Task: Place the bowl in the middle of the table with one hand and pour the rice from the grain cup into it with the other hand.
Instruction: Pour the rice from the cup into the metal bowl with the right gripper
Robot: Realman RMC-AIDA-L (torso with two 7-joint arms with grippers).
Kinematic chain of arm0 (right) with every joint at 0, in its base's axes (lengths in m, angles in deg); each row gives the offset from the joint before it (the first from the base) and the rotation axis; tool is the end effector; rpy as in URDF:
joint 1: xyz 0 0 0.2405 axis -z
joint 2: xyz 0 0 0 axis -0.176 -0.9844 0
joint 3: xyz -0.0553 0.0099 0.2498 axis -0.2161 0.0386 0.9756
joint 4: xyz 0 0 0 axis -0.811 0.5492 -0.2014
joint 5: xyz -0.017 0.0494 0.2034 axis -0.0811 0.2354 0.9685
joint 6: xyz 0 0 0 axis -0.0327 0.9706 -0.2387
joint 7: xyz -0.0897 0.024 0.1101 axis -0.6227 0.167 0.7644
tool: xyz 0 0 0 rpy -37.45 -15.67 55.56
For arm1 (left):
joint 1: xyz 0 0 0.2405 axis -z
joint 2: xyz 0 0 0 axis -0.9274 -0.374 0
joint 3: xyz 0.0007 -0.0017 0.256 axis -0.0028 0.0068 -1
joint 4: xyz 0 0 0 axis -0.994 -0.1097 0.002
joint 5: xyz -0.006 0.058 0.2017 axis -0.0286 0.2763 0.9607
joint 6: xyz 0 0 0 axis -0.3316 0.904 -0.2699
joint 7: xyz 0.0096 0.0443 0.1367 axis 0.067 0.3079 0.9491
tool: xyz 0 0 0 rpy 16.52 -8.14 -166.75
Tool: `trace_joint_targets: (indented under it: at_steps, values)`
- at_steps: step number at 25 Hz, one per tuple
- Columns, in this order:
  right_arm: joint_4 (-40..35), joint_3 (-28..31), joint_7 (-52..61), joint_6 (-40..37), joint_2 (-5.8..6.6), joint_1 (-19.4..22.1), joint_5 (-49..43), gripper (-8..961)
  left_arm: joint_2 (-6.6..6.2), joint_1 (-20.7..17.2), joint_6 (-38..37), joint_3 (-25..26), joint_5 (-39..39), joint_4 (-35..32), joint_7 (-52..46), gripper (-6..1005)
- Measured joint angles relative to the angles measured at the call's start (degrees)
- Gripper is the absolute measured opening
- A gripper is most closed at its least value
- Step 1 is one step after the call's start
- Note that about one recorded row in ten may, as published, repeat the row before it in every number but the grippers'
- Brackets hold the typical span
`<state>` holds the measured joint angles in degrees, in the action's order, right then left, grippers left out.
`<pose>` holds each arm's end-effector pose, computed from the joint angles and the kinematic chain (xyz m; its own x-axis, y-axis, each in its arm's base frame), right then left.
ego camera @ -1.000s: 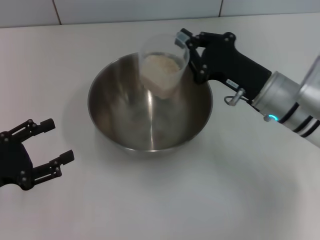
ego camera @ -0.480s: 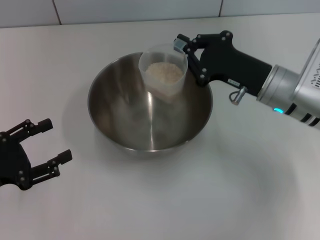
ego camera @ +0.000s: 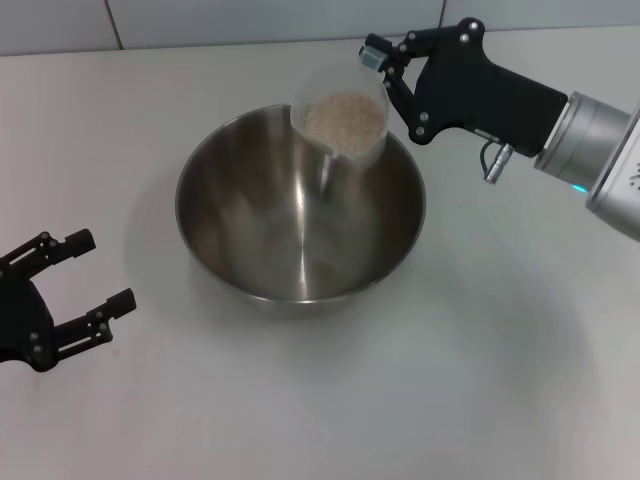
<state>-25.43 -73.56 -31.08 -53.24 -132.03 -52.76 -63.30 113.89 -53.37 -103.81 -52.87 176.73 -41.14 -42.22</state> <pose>0.2114 0.3662 -0.0242 0.7419 0.5015 -0.4451 0.0283 -0.6866 -0.7265 -0.3372 0.2392 0.0290 0.7748 0.0626 0.6291 0.3797 -0.8416 -0.3840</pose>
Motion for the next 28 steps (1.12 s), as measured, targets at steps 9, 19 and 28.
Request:
trace_joint_targets:
  at_steps: [9, 19, 28]
  values:
    - [-0.2, -1.1, -14.3, 0.6, -0.25, -0.8, 0.5, 19, 0.33, 0.0, 0.3, 0.9, 0.0, -0.1, 0.0, 813]
    - [1.2, -1.2, -29.1, 1.2, -0.35, -0.8, 0.5, 18, 0.76, 0.0, 1.2, 1.3, 0.0, -0.2, 0.4, 813]
    - [3.7, -0.7, -44.6, 2.6, -0.36, -1.0, 0.6, 18, 1.37, 0.0, 2.0, 2.3, 0.0, -0.6, 0.8, 813]
